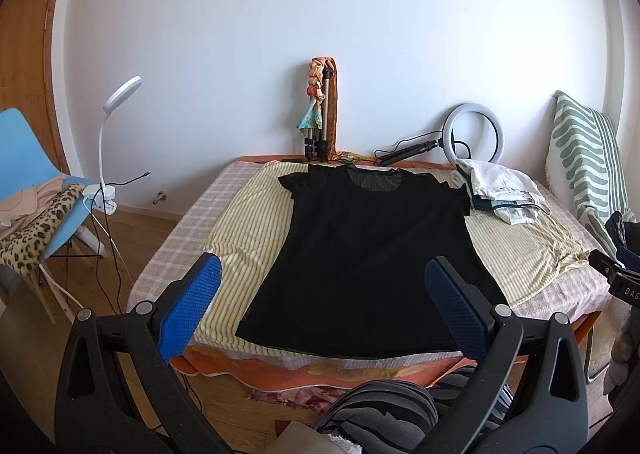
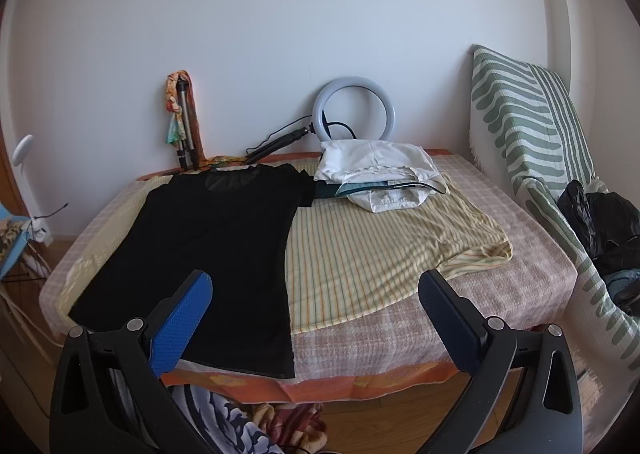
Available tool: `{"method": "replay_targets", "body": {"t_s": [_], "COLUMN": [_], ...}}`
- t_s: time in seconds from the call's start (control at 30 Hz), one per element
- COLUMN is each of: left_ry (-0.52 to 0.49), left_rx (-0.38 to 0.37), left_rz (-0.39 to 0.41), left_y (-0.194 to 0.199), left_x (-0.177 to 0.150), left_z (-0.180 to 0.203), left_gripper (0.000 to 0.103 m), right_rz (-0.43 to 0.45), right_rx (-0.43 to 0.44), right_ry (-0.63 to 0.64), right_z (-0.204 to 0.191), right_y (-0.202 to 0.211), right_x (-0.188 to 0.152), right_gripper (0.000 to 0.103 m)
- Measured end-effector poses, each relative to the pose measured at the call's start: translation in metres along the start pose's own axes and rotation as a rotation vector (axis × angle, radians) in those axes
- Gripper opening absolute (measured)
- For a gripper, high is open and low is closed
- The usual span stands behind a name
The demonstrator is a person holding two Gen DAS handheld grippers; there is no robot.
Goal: Fold small clothes
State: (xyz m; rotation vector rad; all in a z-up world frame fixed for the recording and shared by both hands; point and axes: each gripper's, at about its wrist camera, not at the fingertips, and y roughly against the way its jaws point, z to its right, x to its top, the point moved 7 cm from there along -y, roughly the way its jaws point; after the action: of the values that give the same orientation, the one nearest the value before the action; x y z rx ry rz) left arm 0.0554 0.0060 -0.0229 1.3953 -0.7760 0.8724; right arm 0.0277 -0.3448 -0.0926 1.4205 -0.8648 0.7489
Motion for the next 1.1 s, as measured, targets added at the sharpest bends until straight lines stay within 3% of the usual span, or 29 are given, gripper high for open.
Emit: {"method": "replay_targets", "body": {"t_s": [1.1], "left_ry": [-0.004], "left_rx": [-0.002], "left_rz": [0.006], "left_y": [0.0017], "left_x": [0.0051], "left_z": [0.0074], "left_gripper": [0.103], "right_rz": [-0.012], "right_rx": [0.002], "right_ry": [-0.013], "right_z": [0.0007], "right_y": [-0.0029], "right_x": [-0.0033], "right_gripper": [0.103]}}
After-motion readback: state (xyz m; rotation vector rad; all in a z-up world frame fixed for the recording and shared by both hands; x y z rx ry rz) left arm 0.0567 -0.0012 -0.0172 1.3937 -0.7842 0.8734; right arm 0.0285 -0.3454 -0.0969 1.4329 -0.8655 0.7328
